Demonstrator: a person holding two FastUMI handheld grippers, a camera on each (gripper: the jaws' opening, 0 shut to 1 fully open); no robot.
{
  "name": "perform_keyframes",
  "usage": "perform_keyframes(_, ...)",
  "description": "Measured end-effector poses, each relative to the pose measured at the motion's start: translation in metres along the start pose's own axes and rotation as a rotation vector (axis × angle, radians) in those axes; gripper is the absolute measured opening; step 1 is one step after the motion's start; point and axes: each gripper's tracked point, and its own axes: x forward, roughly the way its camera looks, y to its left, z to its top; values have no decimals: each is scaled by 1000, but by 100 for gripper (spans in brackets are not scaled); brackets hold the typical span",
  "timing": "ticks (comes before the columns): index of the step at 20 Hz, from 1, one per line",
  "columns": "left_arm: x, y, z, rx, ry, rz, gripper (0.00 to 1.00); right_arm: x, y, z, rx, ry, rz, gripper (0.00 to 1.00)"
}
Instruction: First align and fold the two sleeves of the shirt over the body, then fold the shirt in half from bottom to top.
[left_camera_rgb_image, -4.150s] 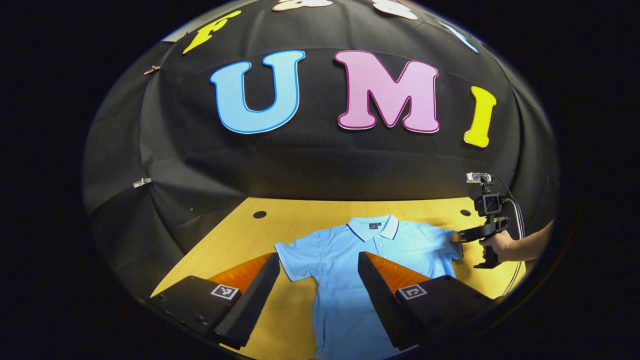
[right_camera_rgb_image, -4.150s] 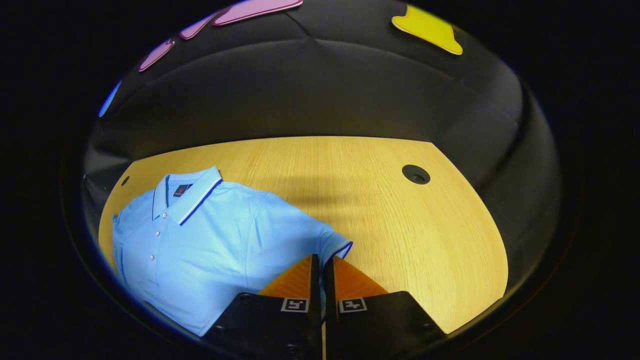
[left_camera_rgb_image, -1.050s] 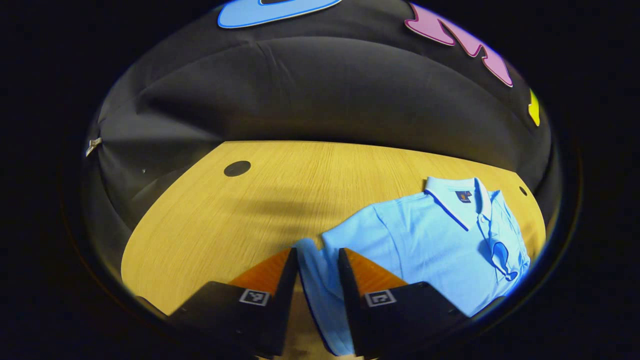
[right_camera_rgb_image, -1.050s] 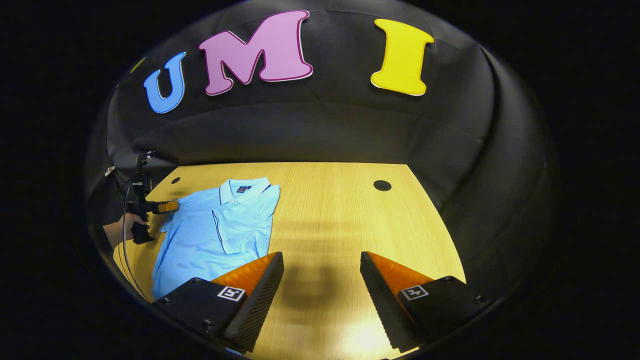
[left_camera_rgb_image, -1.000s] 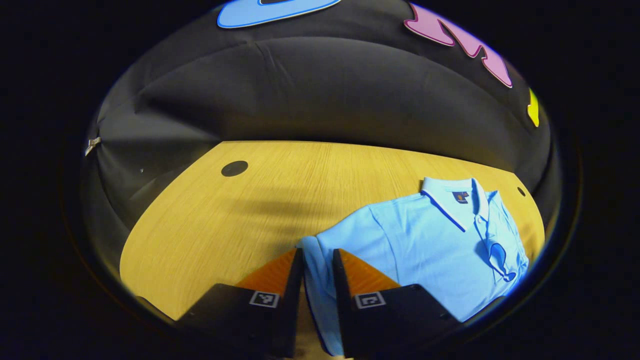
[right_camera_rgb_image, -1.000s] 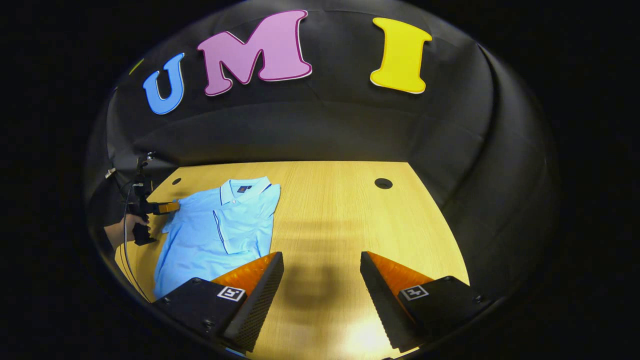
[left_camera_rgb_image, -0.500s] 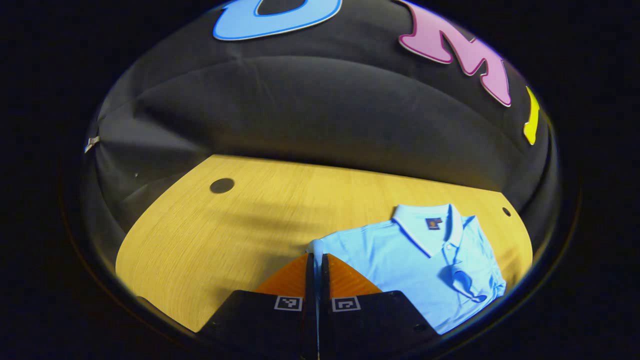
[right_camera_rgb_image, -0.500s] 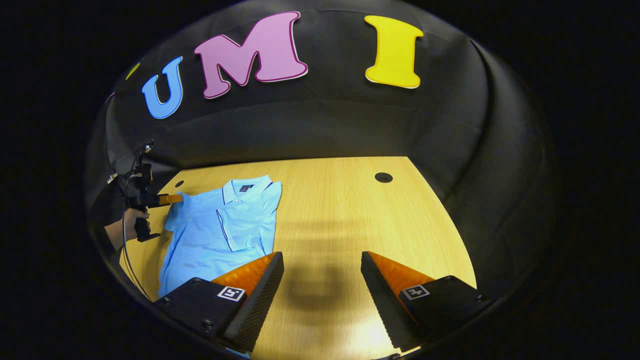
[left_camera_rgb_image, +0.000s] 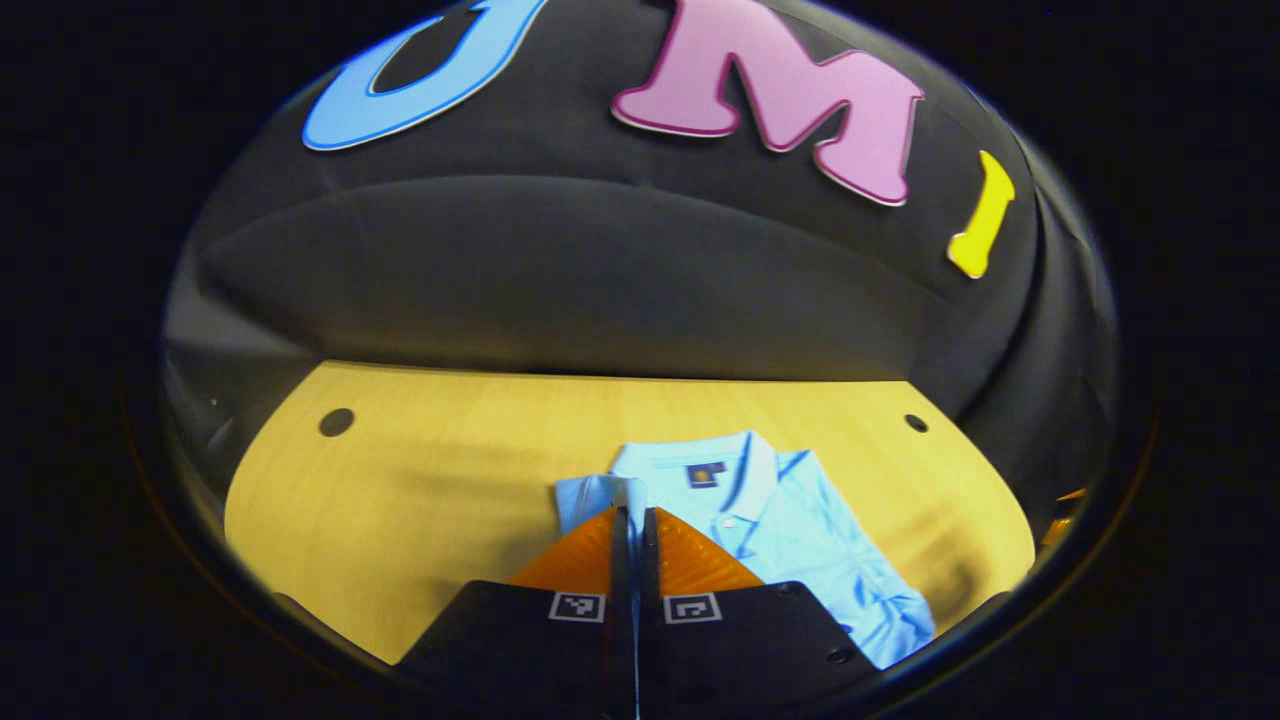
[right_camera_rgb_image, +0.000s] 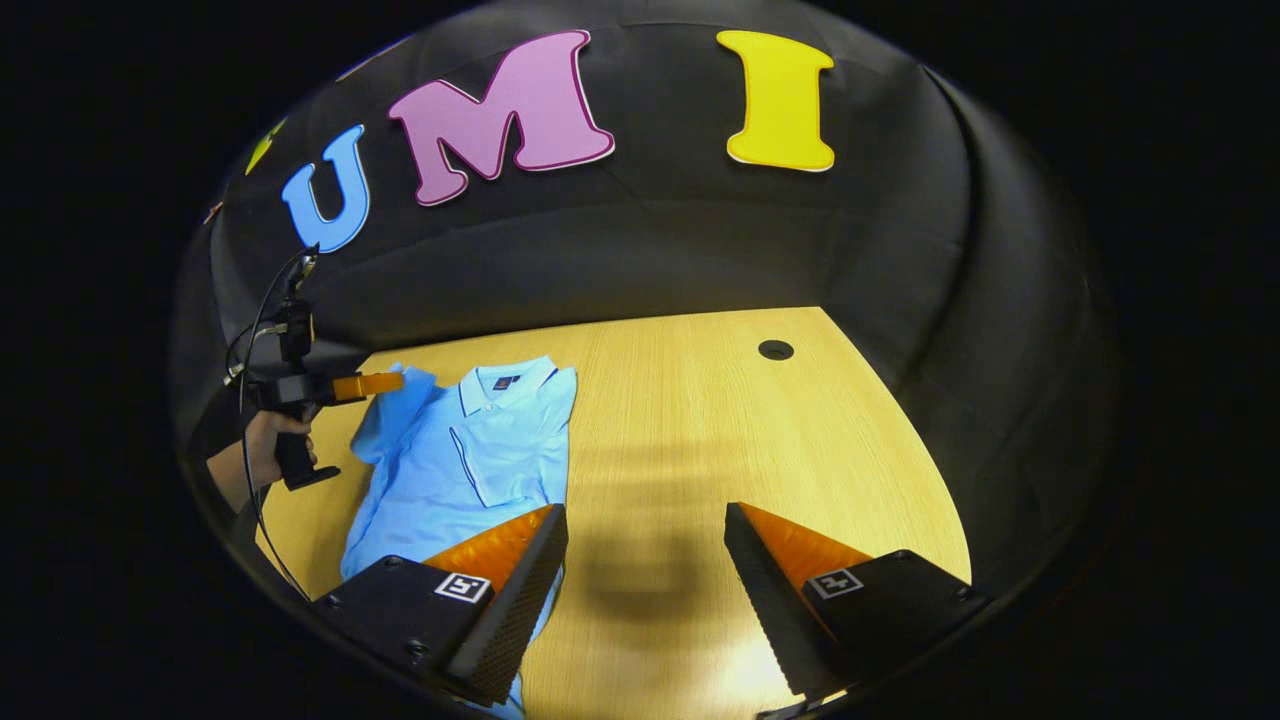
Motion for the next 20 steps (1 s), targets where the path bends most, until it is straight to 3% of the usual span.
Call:
perform_keyframes(2, 0, -25, -5, -14, 12, -42, 8, -3, 1, -1, -3, -6, -3, 99)
perform_keyframes(5, -7, -67, -21, -49, 40, -150, 18, -9, 3, -7, -4, -9, -1, 99)
perform_keyframes(7, -14, -87, -29, -44, 39, -204, 45, -15, 8, -13, -6, -8, 2, 99)
perform_keyframes(10, -45, -89, -41, -2, 28, -183, 95, -23, 19, -21, 4, -8, 10, 99)
perform_keyframes(15, -120, -71, -72, 102, 4, -92, 98, -41, 43, -49, 10, 7, 25, 99)
perform_keyframes(20, -228, -57, -119, 82, 7, -45, 98, -69, 74, -99, 18, 64, 44, 99)
